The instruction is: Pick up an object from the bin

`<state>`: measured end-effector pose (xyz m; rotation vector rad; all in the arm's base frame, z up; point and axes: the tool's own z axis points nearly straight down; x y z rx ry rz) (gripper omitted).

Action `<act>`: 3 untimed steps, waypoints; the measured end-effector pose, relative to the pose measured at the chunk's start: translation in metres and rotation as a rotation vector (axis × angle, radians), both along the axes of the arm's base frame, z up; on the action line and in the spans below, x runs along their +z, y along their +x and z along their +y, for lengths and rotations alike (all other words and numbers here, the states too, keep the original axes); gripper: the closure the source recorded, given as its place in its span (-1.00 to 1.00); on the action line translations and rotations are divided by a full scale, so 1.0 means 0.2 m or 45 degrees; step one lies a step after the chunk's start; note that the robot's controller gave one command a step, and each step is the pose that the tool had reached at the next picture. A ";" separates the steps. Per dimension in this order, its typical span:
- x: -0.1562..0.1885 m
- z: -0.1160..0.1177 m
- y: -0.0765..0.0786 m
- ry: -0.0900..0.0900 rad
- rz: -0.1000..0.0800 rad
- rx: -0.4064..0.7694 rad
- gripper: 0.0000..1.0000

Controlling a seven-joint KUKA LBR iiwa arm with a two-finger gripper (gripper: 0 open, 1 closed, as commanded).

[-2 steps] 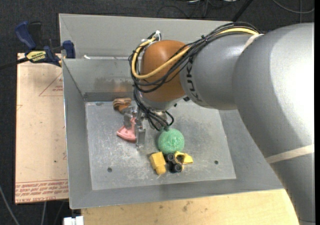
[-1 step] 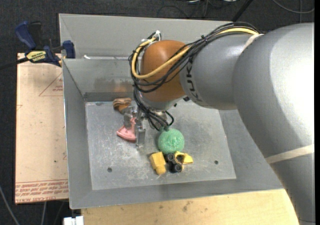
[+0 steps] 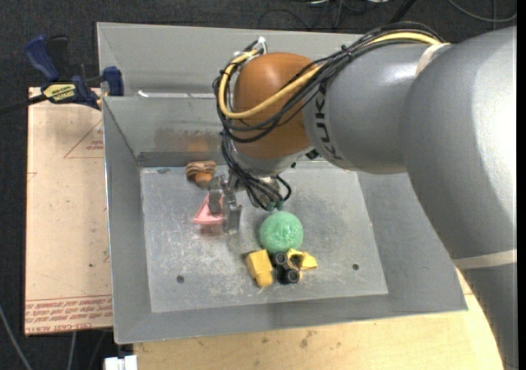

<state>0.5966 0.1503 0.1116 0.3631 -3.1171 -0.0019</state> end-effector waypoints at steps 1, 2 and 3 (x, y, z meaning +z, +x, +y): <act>0.14 0.06 0.08 0.004 -0.019 0.018 1.00; 0.30 0.09 -0.05 -0.002 0.004 0.046 1.00; 0.80 0.07 0.03 0.002 -0.009 0.088 1.00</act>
Offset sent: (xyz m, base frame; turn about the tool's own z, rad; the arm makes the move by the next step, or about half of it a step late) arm -0.0236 0.0213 0.0935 -0.0481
